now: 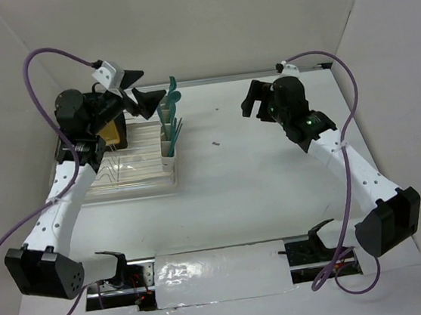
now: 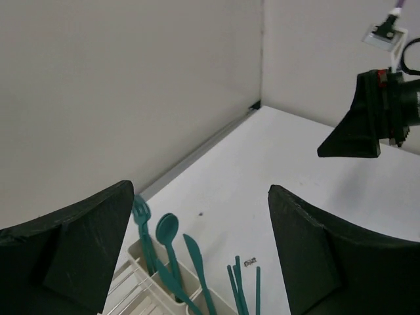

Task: Sort the eating utensils into containers

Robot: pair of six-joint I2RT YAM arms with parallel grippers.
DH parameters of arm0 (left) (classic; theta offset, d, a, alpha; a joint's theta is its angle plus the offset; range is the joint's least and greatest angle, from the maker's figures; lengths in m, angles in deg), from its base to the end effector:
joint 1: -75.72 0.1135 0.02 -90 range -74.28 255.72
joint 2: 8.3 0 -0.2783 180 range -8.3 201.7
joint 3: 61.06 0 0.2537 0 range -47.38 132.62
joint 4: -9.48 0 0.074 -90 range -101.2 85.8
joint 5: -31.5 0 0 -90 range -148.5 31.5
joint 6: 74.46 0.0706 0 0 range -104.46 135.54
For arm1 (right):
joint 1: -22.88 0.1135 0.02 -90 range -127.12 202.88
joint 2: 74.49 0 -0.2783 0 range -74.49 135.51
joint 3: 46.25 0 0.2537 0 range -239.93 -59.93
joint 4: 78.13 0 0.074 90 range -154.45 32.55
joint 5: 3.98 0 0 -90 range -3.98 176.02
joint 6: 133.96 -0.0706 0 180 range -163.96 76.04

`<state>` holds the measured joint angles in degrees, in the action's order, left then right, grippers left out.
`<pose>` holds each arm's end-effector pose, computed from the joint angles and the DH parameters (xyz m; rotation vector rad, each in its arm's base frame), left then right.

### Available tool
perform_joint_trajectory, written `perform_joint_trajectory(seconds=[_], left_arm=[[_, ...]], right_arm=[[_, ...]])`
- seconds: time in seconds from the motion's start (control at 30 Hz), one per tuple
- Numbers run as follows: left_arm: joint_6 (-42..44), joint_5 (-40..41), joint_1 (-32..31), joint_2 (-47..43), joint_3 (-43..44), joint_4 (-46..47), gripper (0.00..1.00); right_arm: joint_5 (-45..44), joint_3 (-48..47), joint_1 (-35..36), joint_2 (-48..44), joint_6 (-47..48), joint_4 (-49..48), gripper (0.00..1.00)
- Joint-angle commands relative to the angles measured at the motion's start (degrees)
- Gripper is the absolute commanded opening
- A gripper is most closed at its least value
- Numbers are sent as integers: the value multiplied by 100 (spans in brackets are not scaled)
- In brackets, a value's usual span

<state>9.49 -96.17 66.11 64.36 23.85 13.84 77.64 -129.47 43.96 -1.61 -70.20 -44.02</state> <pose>0.2979 -0.0942 0.4701 0.6095 1.2291 -0.6496 0.3016 0.1052 0.3670 0.1855 1.9933 0.3892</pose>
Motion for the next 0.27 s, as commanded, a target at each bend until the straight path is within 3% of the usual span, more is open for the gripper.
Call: perform_joint_trajectory(seconds=[0.0, 0.13, 0.23], left_arm=[[289, 1065, -15, -419, 253, -1328, 96], [-116, 2253, 55, -902, -178, -1391, 100], [-554, 2958, 125, -886, -75, -1786, 100]], right_arm=[[-1022, -367, -95, 7, 321, -311, 100], [-1245, -534, -130, 7, 970, -311, 100], [-754, -534, -192, -72, 1156, -443, 100]])
